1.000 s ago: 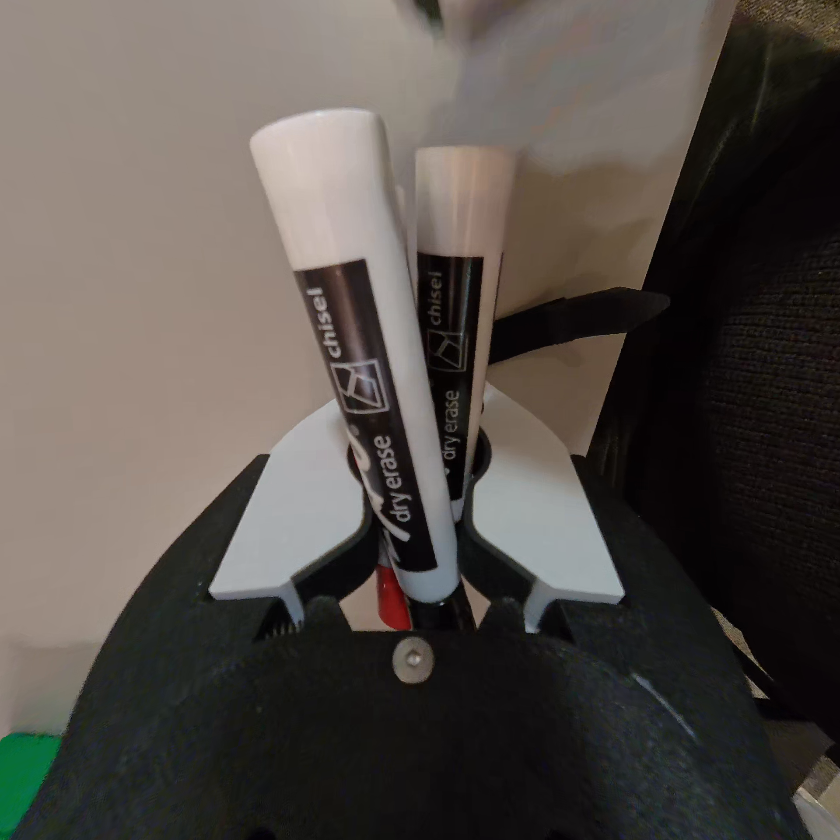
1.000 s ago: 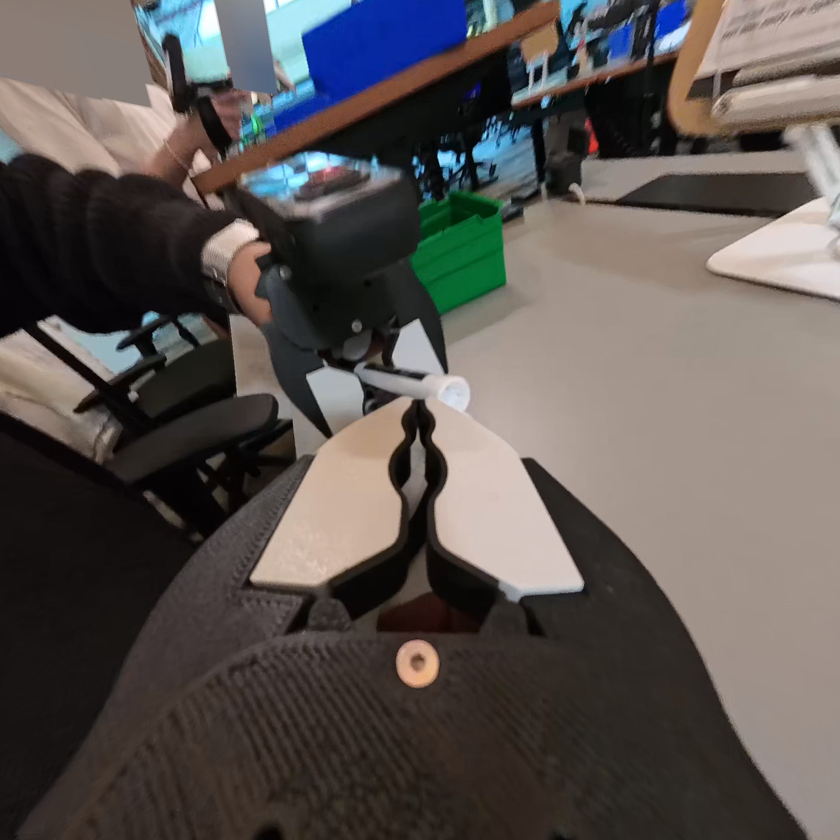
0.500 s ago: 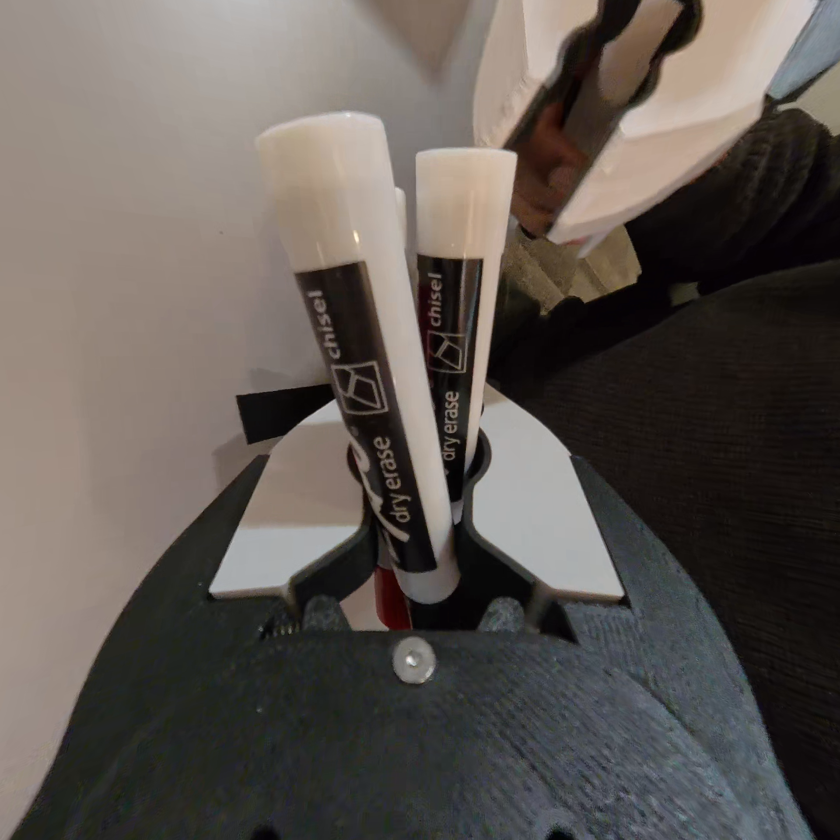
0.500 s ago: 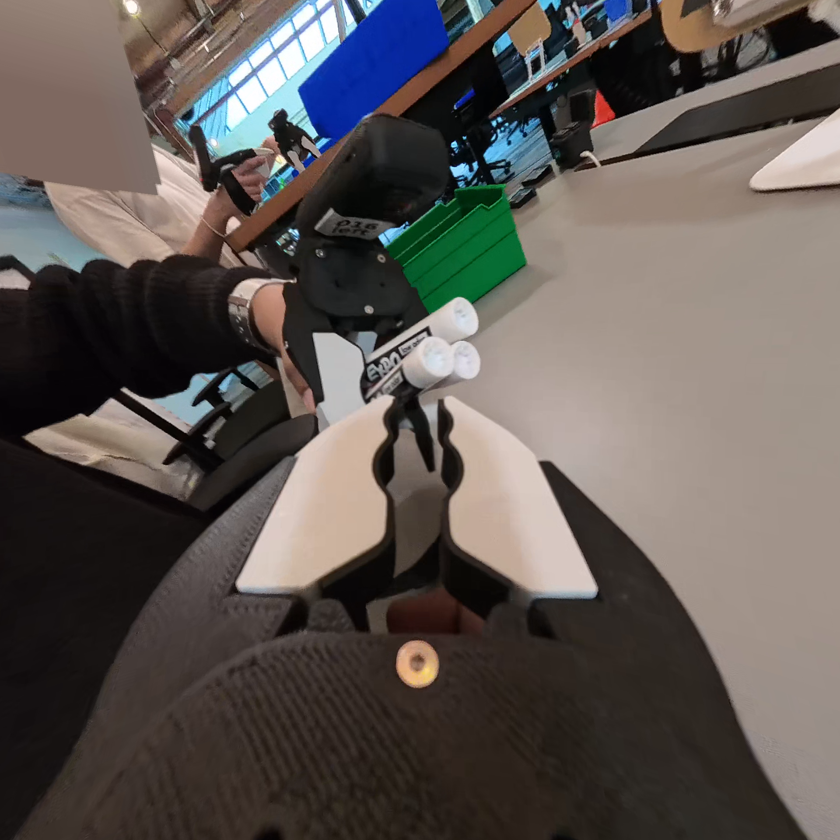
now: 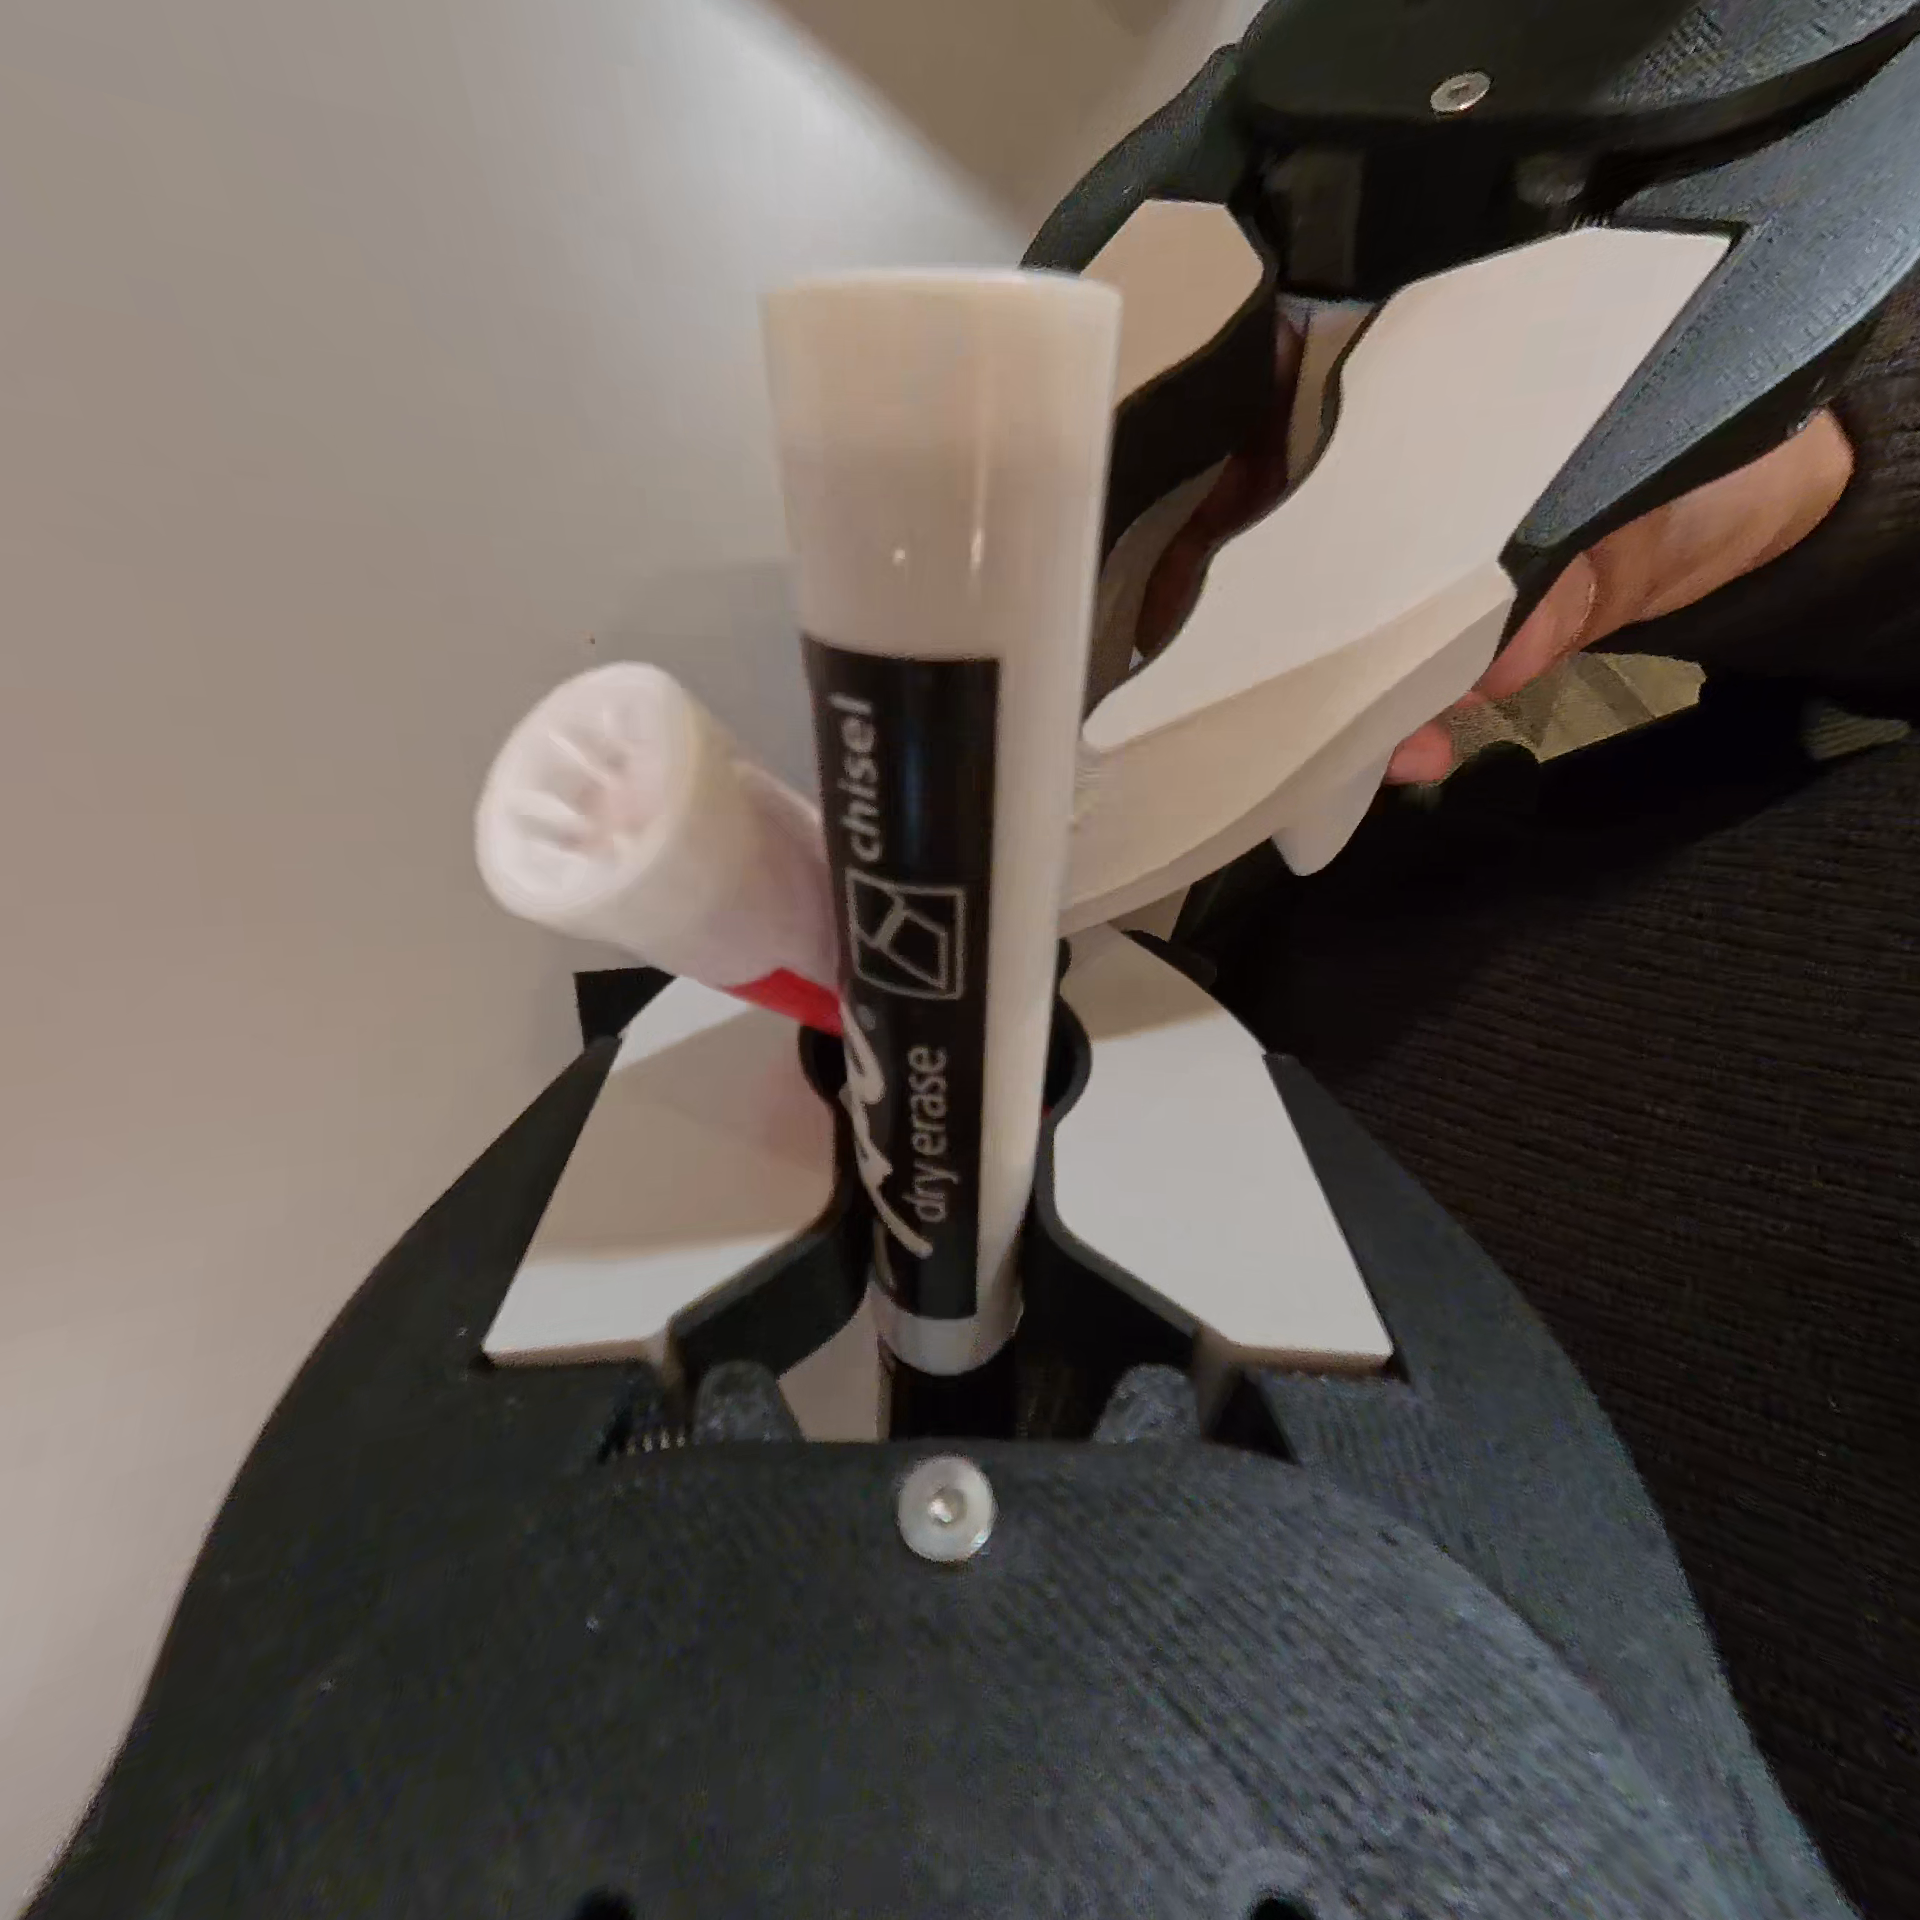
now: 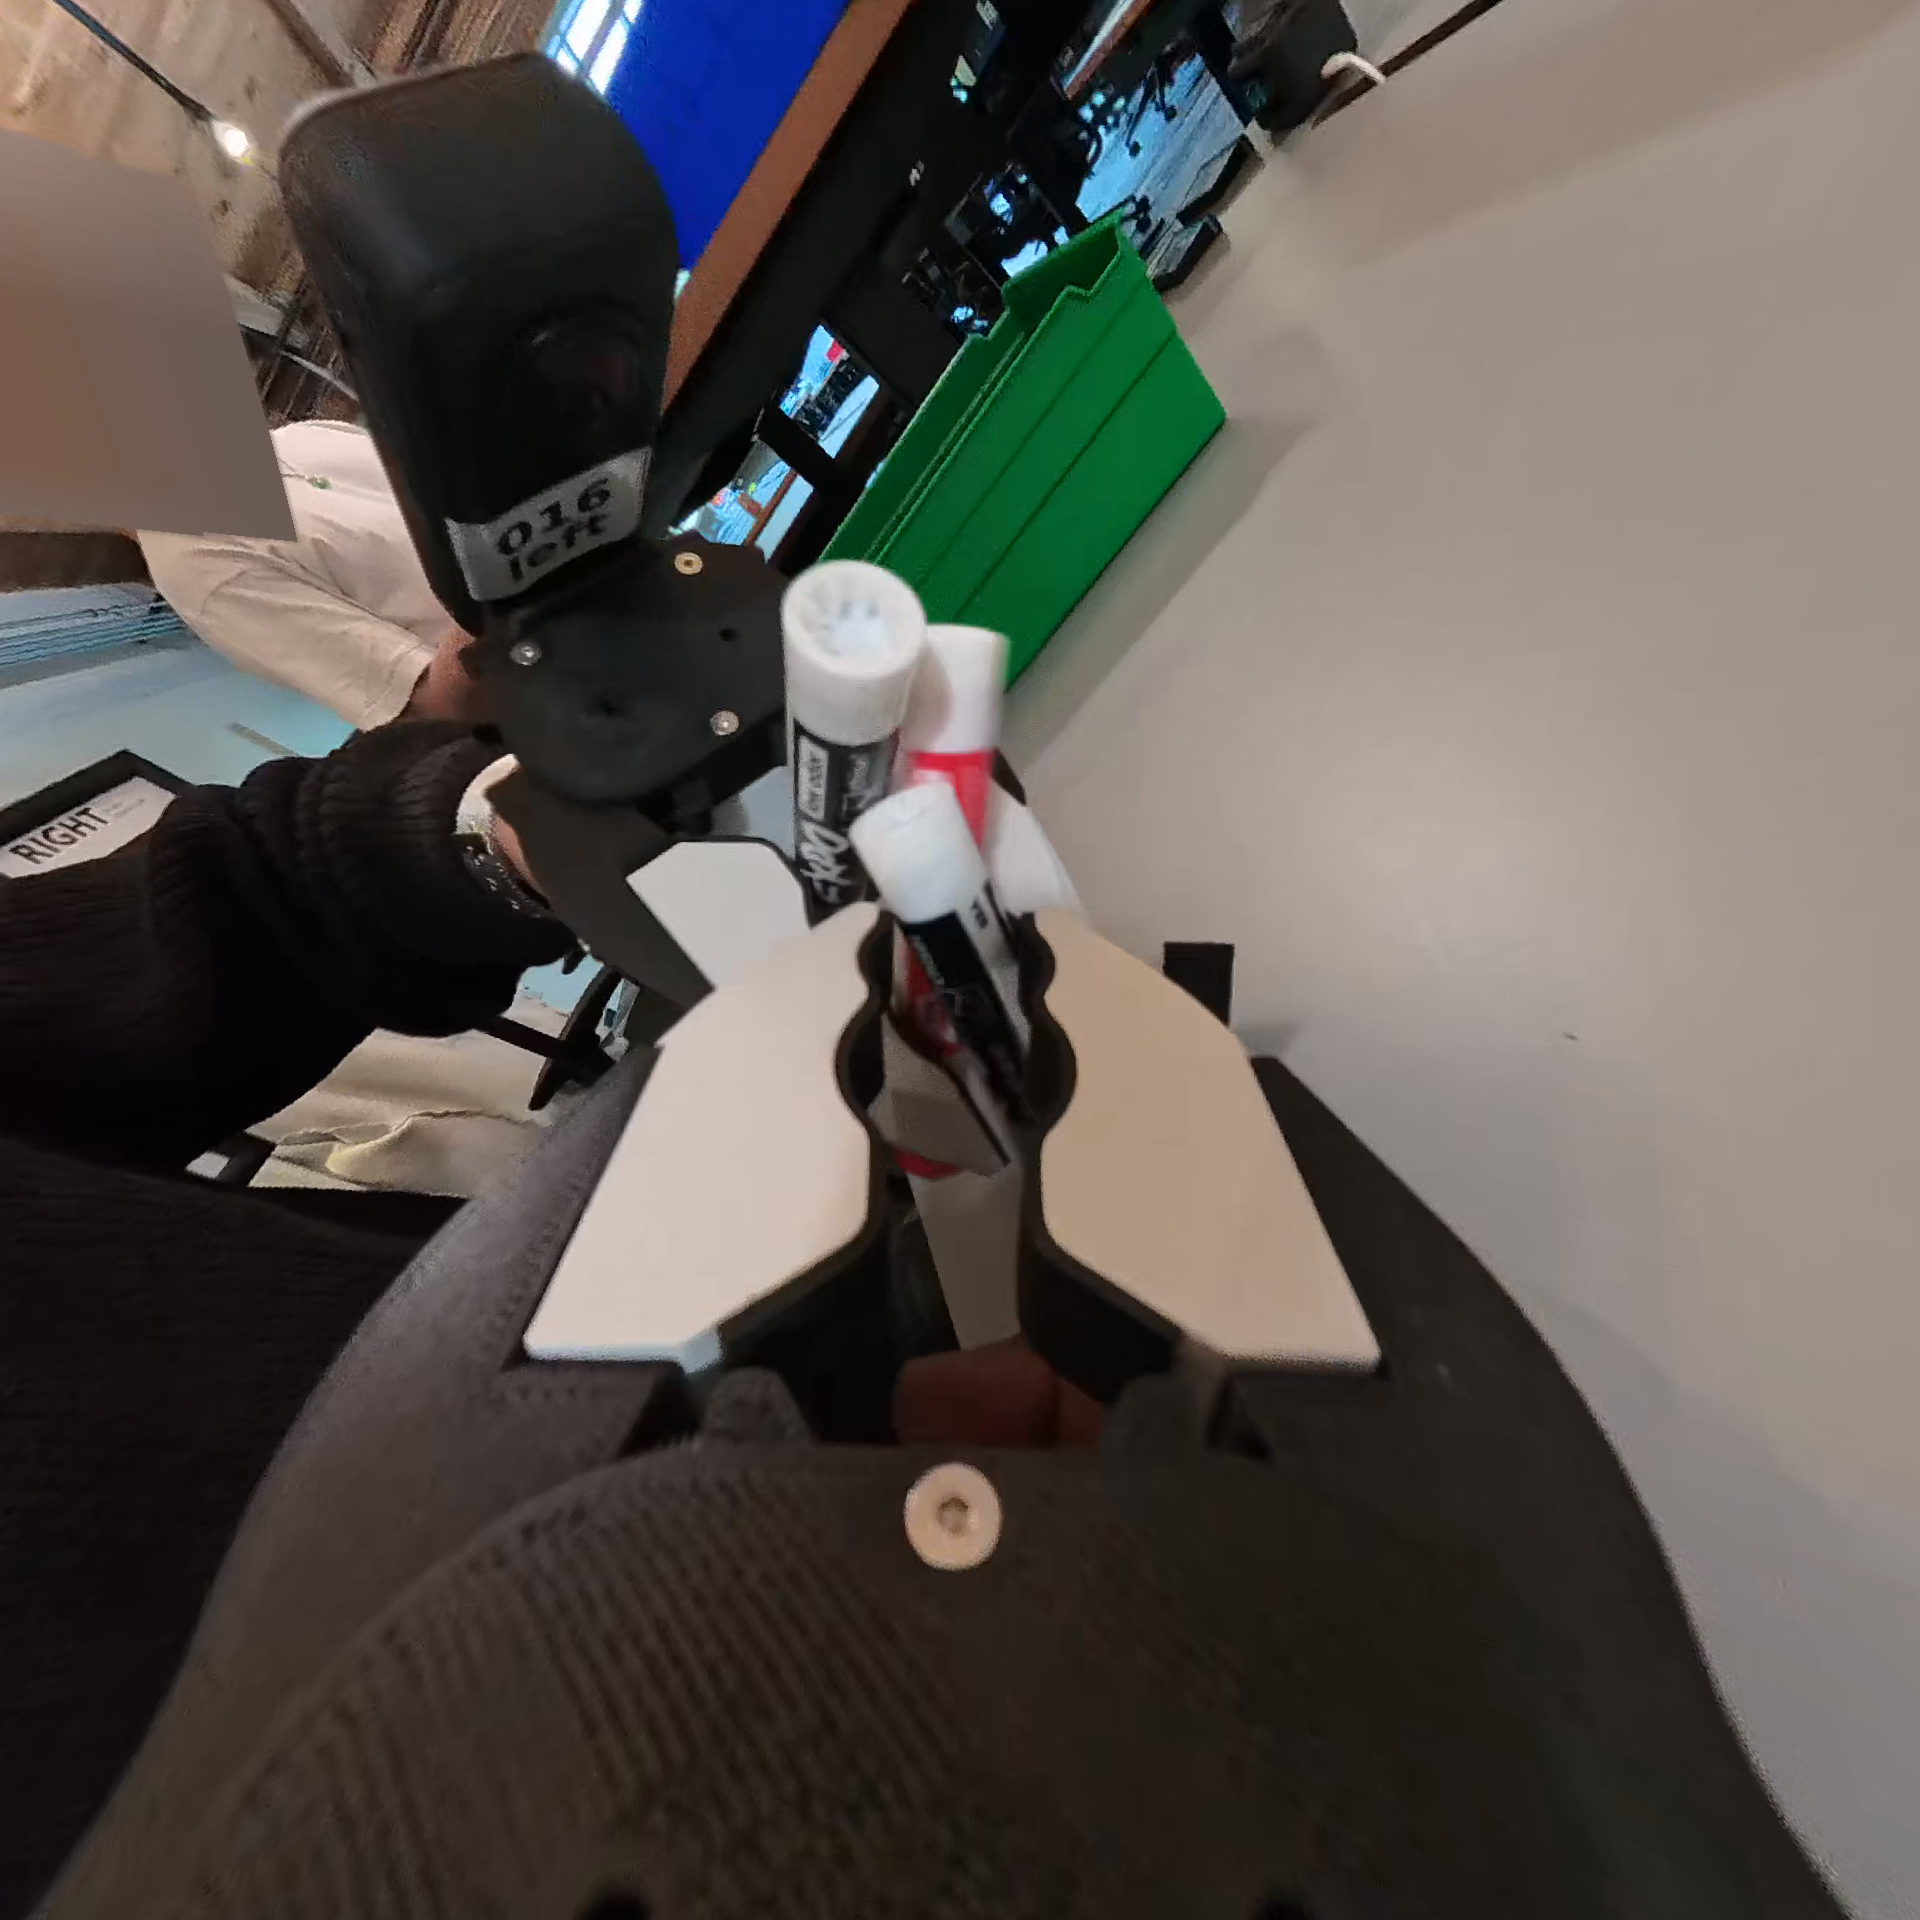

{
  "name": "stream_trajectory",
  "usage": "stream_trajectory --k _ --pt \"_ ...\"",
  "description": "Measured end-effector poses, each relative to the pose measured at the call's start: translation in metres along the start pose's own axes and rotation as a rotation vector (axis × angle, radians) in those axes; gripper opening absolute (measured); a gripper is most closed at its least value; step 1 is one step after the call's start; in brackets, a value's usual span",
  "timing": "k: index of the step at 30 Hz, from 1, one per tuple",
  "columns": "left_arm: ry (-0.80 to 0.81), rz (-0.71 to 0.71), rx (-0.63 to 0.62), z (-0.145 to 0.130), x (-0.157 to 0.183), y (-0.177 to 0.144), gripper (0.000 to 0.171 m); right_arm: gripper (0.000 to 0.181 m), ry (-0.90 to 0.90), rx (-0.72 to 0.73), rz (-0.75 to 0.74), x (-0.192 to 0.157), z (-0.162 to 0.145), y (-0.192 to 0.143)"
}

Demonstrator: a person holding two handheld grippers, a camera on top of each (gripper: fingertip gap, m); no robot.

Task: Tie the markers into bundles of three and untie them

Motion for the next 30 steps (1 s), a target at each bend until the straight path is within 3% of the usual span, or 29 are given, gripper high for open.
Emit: stream_trajectory --k 6,18,30 --pt "-0.063 -0.041 0.028 -0.004 -0.007 0.011 0.033 0.019 0.003 -0.015 -0.089 0.013 -0.002 0.005" --pt "-0.22 -0.145 0.123 -0.004 -0.02 0.012 0.032 0.018 0.144 -0.02 -0.127 0.041 0.0 -0.001" --pt "-0.224 -0.093 0.143 -0.007 -0.043 0.011 0.032 0.018 0.174 0.035 -0.183 0.059 0.008 -0.011"
Point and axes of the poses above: each gripper's, where its closed fingertips meet, y out along the fingers, z out of its top, x = y × z across the jaws, the point moved 3 cm from there along -y, back along the fingers, and after that the axes turned 12 degrees about -z, right-handed, at the moved point
